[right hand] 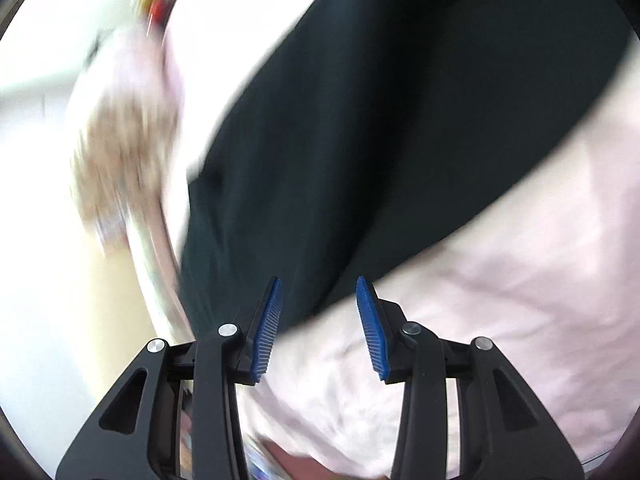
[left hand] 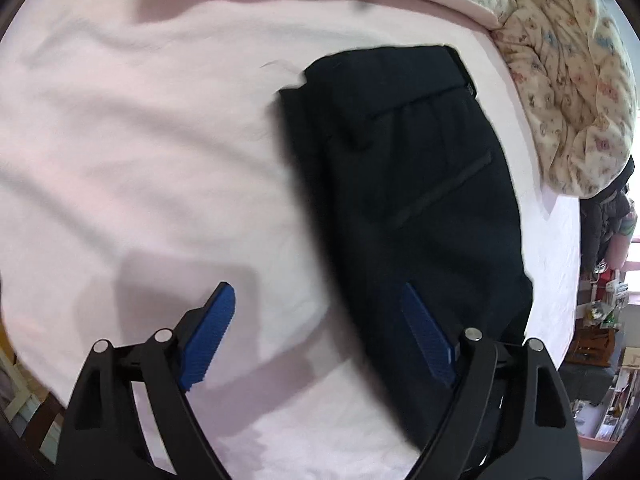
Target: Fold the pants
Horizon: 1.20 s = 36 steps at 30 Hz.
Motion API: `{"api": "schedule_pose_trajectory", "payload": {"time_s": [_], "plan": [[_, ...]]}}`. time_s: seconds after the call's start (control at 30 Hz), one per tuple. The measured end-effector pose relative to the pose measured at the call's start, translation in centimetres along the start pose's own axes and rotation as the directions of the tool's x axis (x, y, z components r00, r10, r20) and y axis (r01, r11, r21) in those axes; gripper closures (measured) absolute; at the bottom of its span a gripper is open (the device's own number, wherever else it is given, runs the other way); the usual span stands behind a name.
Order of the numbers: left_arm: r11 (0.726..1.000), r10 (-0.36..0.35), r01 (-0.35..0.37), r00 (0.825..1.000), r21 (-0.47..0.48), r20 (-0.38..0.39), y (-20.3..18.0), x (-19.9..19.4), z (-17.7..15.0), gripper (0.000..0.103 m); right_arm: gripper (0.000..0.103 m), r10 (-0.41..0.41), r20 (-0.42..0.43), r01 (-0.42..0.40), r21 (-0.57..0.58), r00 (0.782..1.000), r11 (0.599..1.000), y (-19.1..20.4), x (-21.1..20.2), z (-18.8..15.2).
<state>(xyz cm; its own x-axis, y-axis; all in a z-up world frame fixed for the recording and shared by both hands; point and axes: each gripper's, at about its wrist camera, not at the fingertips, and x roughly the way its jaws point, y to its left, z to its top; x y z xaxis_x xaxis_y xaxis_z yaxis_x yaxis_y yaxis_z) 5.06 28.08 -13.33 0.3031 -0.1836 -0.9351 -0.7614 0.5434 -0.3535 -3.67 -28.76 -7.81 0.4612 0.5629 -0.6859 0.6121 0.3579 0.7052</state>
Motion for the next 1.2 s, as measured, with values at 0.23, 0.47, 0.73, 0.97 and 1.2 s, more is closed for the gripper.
{"api": "schedule_pose_trajectory", "payload": {"time_s": [0.23, 0.47, 0.73, 0.97, 1.2], "plan": [[0.902, 0.144, -0.086, 0.984, 0.423, -0.106, -3.1, 0.5, -10.1, 0.006, 0.062, 0.029, 0.301, -0.141, 0.357, 0.953, 0.923, -7.9, -7.3, 8.1], [0.613, 0.205, 0.026, 0.960, 0.790, -0.190, -7.1, 0.8, -22.8, 0.006, 0.062, -0.066, 0.310, -0.069, 0.406, 0.948, 0.911, -9.7, -7.5, 10.7], [0.577, 0.242, 0.096, 0.929, 0.811, -0.282, -6.9, 1.0, -27.6, 0.005, 0.063, -0.081, 0.311, -0.069, 0.443, 0.947, 0.894, -10.5, -7.2, 11.4], [0.594, 0.257, 0.081, 0.924, 0.801, -0.284, -7.3, 1.5, -27.7, 0.005, 0.098, -0.088, 0.360, -0.034, 0.317, 0.929, 0.948, -9.1, -8.7, 12.7], [0.585, 0.267, 0.087, 0.918, 0.807, -0.293, -7.9, 1.9, -28.3, 0.005, 0.098, -0.011, 0.443, -0.040, 0.105, 0.896, 0.994, -4.5, -14.3, 13.9]]}}
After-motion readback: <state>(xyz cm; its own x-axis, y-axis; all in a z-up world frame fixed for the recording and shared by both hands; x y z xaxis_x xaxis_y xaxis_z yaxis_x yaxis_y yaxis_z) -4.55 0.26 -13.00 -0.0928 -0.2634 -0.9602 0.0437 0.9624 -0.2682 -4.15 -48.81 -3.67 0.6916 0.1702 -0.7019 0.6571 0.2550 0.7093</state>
